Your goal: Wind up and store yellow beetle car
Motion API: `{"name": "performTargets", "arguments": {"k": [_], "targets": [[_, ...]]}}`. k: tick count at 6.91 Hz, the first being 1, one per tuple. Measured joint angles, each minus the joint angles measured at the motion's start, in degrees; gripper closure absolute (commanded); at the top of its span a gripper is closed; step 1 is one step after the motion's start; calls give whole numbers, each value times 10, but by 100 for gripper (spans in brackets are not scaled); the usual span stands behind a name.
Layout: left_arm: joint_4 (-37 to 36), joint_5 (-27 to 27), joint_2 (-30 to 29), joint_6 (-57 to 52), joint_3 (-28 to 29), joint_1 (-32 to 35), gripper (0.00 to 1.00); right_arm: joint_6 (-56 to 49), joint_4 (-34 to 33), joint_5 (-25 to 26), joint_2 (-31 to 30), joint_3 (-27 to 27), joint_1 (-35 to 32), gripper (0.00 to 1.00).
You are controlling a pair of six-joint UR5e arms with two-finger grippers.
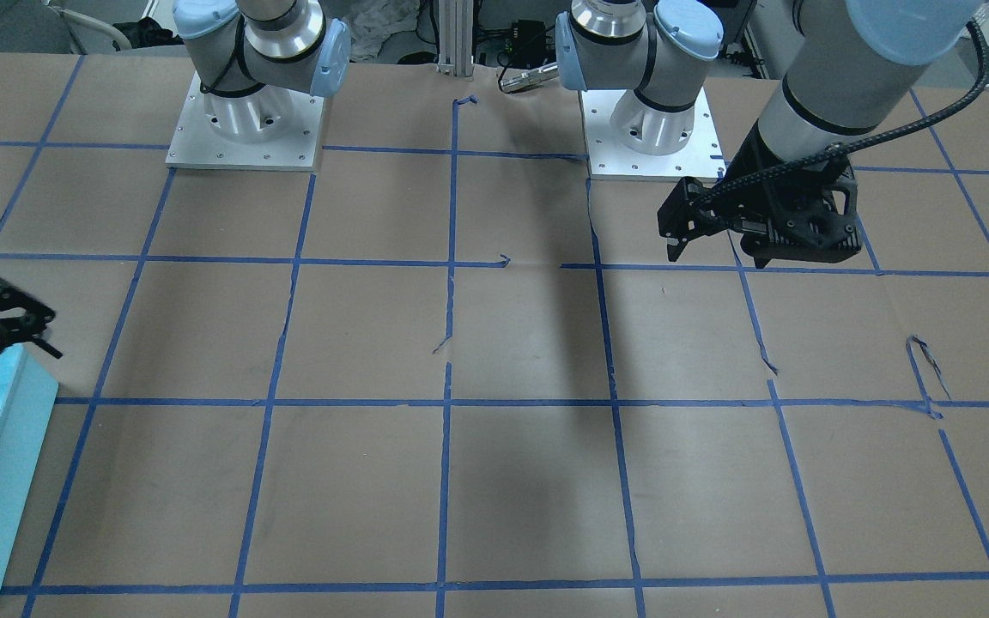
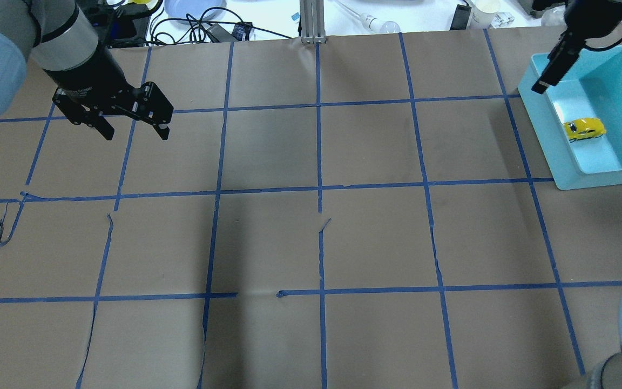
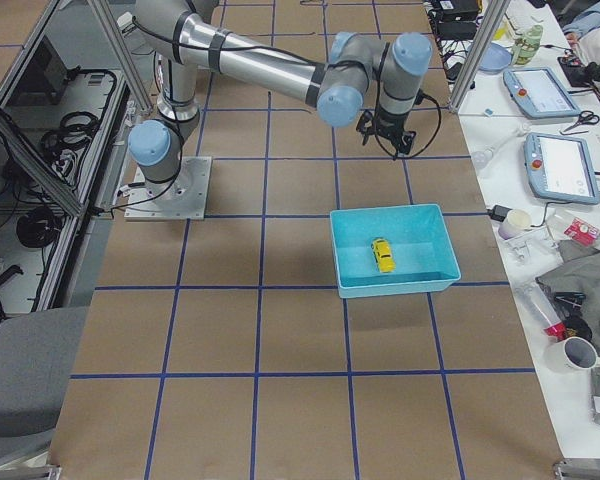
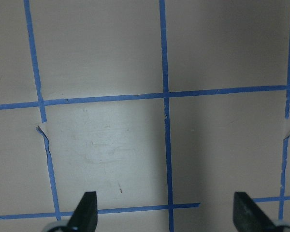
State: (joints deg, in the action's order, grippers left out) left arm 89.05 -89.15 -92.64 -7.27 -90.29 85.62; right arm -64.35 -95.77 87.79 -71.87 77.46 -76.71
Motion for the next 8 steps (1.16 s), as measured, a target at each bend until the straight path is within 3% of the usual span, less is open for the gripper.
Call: {"name": "performTargets", "arguments": {"k": [2,4,6,8], "targets": [[-1,-3,0,1,-1,2,0,291,3,15,-30,0,-100,2],[-1,-3,0,2,-1,3,0,516,29,12,-62,5,-145,4],[-1,-3,-1,1,-1,4,0,620,46,4,-101,33,-153,4],[-2,-4,-1,1,-2,4,0,642,35,2,-135,74,-153,0]]}}
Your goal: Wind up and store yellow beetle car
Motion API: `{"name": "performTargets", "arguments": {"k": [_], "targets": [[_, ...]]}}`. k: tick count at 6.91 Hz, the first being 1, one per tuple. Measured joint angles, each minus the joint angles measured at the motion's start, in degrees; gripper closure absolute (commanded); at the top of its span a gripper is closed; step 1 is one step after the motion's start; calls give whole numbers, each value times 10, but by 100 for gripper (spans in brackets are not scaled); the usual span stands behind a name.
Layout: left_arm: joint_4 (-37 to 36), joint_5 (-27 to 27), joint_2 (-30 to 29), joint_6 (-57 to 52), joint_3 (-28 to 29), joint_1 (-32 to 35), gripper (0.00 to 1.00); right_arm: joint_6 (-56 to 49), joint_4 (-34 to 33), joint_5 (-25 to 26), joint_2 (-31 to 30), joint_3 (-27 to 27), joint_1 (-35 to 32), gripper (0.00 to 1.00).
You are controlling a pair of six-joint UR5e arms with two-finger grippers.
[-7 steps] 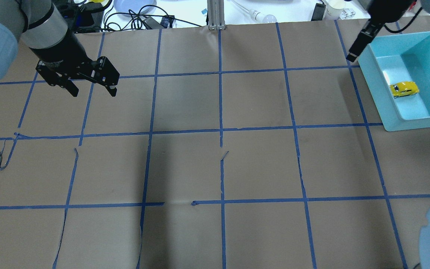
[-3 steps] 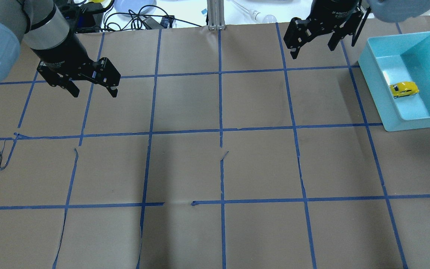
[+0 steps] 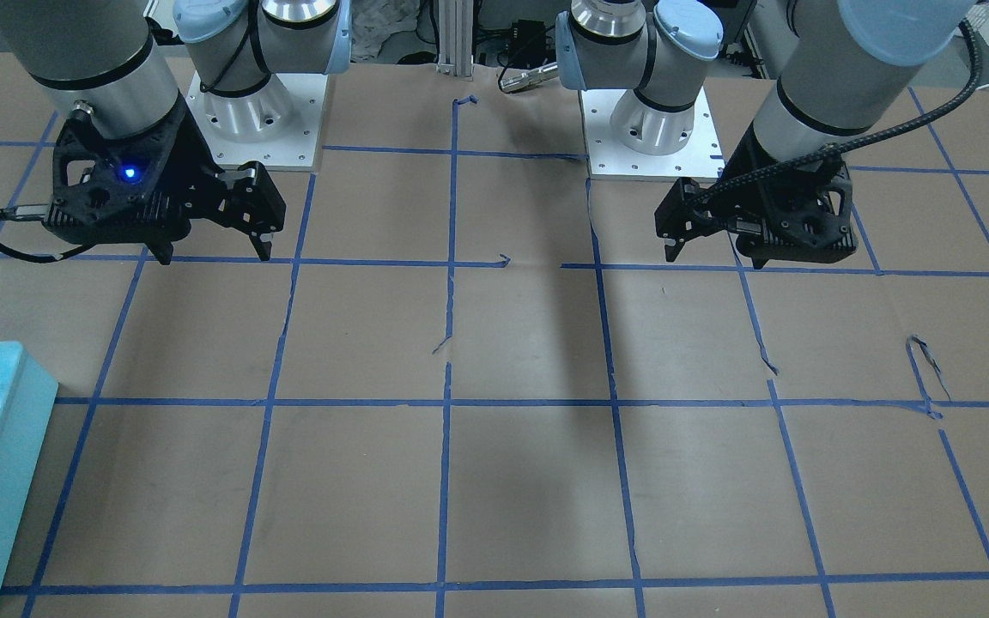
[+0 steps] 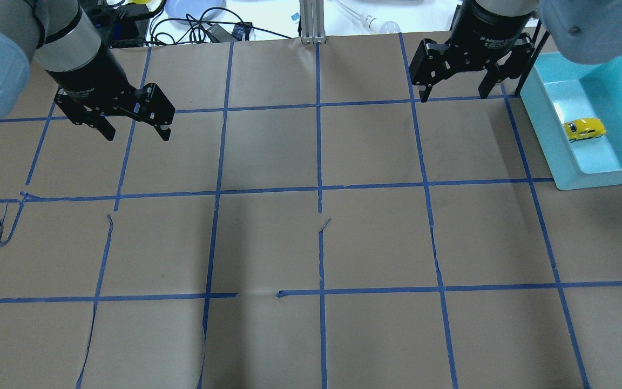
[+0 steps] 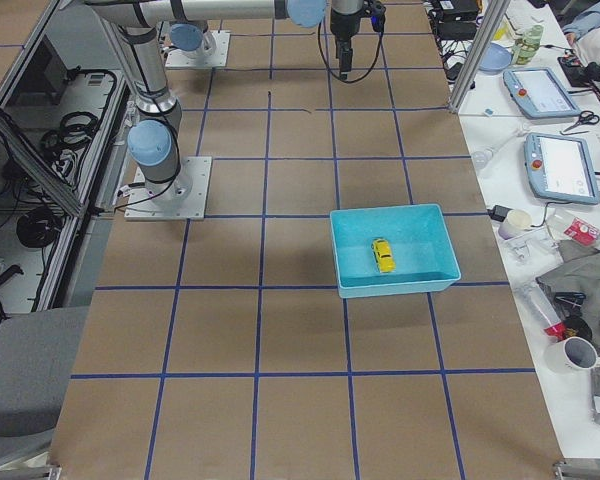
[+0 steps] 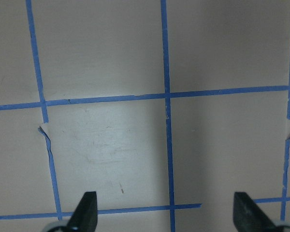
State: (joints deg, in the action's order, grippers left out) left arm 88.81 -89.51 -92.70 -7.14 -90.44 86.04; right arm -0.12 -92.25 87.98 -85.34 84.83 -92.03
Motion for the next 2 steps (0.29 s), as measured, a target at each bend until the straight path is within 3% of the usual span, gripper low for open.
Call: {"name": "performTargets", "arguments": {"k": [2], "targets": [[0,0,0,0,0,0,0,1,-20,4,-9,16,0,0]]}}
